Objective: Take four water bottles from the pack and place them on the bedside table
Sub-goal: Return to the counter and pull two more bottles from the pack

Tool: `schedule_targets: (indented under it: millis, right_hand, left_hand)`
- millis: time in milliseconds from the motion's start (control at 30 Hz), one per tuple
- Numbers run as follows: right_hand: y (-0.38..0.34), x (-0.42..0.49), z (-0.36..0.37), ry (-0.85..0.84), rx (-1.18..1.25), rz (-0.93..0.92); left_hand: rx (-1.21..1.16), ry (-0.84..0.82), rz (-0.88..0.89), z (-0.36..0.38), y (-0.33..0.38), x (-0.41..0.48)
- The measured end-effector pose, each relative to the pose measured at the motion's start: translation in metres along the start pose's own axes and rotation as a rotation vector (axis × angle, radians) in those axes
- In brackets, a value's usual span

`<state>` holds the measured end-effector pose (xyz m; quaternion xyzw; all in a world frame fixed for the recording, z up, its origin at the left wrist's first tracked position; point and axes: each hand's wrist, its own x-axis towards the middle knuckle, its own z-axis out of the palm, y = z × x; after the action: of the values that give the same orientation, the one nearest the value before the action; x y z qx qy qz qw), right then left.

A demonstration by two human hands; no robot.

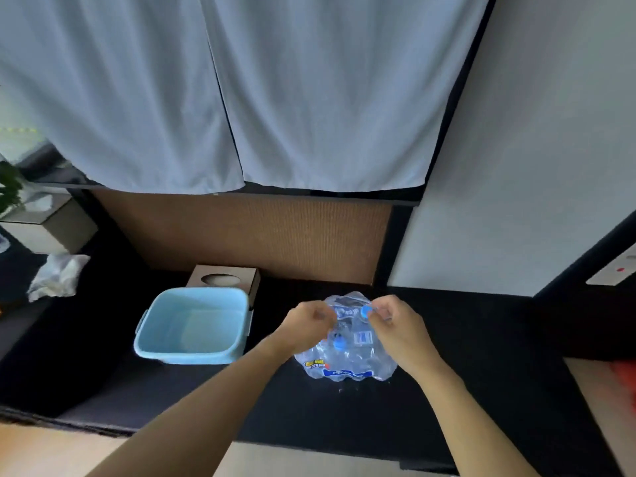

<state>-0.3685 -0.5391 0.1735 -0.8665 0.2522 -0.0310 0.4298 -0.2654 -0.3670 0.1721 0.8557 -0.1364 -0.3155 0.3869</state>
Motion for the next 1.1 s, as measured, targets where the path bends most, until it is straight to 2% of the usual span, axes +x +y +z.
schedule_targets:
  millis: [200,300,433,633,733,867,1000,1100]
  right_hand:
    - [0.064,0.07,0.059,0.022,-0.036,0.06]
    - [0.089,0.089,0.081,0.026,-0.113,0.03]
    - [0.105,0.101,0.1,-0.005,-0.216,0.018]
    - [0.109,0.116,0.111,0.006,-0.352,-0.012]
    - [0.11,0.123,0.113,0.029,-0.405,0.001]
    - [0.119,0.128,0.116,0.022,-0.445,0.037]
    - [0.127,0.132,0.118,0.035,-0.455,0.03]
    - [0.134,0.139,0.12,0.032,-0.413,0.064]
  left_hand:
    - [0.033,-0.058,-0.09,0.061,-0.049,0.093]
    - [0.092,-0.131,-0.058,0.08,-0.066,0.121]
    - [0.224,-0.12,-0.023,0.078,-0.071,0.14]
    - [0.407,-0.37,0.013,0.059,-0.072,0.147]
    - [0.432,-0.426,0.04,0.061,-0.077,0.148]
    - [0.554,-0.387,0.134,0.074,-0.084,0.15]
    - [0.703,-0.273,0.212,0.091,-0.093,0.152]
    - [0.639,-0.162,0.223,0.096,-0.103,0.154]
